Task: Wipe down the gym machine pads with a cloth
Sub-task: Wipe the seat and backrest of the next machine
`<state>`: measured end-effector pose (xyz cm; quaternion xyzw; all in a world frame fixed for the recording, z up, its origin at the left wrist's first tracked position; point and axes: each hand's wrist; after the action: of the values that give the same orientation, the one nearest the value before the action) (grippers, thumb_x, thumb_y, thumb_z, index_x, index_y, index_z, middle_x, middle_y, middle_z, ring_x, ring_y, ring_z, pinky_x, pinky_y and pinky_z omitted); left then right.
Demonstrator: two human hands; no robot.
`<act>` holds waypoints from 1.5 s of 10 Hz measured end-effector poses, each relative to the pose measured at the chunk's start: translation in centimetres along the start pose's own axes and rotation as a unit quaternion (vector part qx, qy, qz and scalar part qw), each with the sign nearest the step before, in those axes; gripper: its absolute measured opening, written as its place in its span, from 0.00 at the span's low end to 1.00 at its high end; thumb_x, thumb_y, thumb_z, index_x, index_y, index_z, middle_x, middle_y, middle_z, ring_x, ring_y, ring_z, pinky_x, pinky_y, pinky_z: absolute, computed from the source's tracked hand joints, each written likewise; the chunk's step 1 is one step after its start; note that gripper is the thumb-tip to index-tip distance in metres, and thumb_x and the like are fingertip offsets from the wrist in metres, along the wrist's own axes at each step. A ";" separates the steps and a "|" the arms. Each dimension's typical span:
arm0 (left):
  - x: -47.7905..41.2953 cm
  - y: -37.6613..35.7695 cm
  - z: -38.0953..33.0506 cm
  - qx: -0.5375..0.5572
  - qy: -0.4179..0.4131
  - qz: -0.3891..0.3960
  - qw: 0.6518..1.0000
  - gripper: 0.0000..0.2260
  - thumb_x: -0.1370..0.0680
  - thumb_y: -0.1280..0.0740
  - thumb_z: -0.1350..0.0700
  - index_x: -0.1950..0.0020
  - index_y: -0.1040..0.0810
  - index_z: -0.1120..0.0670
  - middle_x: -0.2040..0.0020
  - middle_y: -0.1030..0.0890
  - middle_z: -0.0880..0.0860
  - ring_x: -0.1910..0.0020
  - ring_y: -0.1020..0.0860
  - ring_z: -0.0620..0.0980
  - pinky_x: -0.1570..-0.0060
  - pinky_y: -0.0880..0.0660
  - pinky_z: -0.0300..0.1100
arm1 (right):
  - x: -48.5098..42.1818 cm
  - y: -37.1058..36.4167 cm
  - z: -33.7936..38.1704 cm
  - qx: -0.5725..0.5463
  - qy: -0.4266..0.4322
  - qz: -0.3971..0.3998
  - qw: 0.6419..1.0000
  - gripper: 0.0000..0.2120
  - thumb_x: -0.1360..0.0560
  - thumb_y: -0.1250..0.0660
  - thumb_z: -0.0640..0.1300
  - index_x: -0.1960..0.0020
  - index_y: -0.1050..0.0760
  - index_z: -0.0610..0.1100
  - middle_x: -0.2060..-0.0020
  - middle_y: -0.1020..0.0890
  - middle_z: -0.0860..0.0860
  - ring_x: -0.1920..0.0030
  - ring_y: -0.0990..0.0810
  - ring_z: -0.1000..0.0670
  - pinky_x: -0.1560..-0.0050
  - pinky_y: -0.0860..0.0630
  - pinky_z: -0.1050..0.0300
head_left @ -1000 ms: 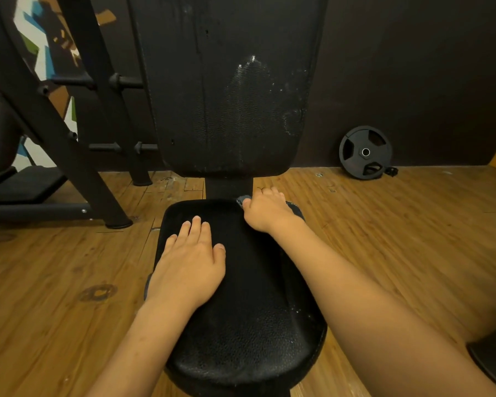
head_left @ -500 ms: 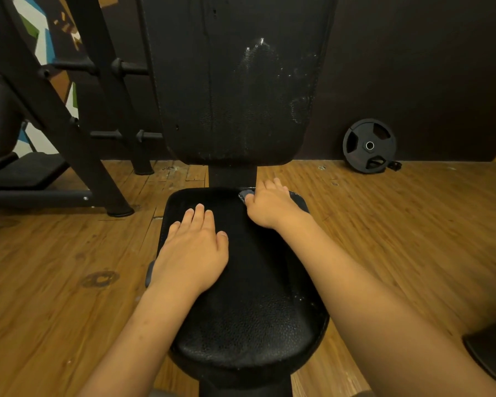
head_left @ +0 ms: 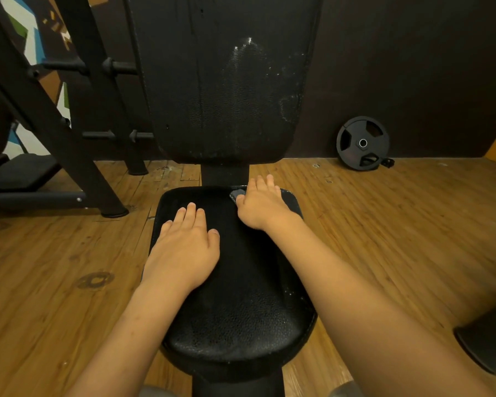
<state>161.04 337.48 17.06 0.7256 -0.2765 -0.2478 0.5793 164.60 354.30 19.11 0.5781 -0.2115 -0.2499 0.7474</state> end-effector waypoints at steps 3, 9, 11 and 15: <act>0.1 0.0 -0.2 -0.004 0.006 -0.002 1.000 0.27 0.13 0.52 0.45 0.16 0.52 0.54 0.16 0.53 0.54 0.18 0.53 0.52 0.20 0.50 0.50 | 1.0 -0.5 -0.2 0.007 0.014 0.001 1.000 0.30 0.13 0.49 0.51 0.17 0.52 0.39 0.17 0.53 0.42 0.18 0.57 0.40 0.18 0.54 0.43; 0.3 0.1 -0.2 0.009 0.004 -0.002 1.000 0.26 0.13 0.52 0.48 0.17 0.52 0.55 0.16 0.53 0.55 0.17 0.54 0.52 0.21 0.52 0.50 | 1.7 -0.3 0.2 -0.007 0.008 0.015 1.000 0.30 0.13 0.48 0.51 0.16 0.54 0.40 0.17 0.55 0.44 0.18 0.61 0.41 0.20 0.57 0.43; 0.3 0.0 0.0 0.012 0.004 0.002 1.000 0.26 0.13 0.52 0.48 0.16 0.52 0.55 0.16 0.54 0.54 0.17 0.54 0.51 0.20 0.52 0.50 | 4.7 -1.4 -0.8 -0.030 0.044 0.015 0.998 0.30 0.13 0.49 0.52 0.16 0.54 0.42 0.17 0.54 0.45 0.18 0.61 0.43 0.20 0.58 0.45; 0.3 0.1 -0.1 0.010 0.004 0.003 1.000 0.27 0.13 0.52 0.47 0.16 0.53 0.54 0.16 0.55 0.54 0.18 0.55 0.51 0.20 0.53 0.50 | 7.6 -1.9 -0.5 -0.029 0.030 0.011 0.999 0.30 0.13 0.50 0.50 0.16 0.56 0.41 0.17 0.55 0.45 0.18 0.61 0.43 0.19 0.59 0.45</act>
<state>161.30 337.38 17.15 0.7317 -0.2788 -0.2403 0.5736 170.66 349.60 17.35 0.5613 -0.1880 -0.2297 0.7725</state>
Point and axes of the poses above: each hand's wrist, its own x-axis away from the middle knuckle, its own y-axis out of the back of the hand, z = x × y
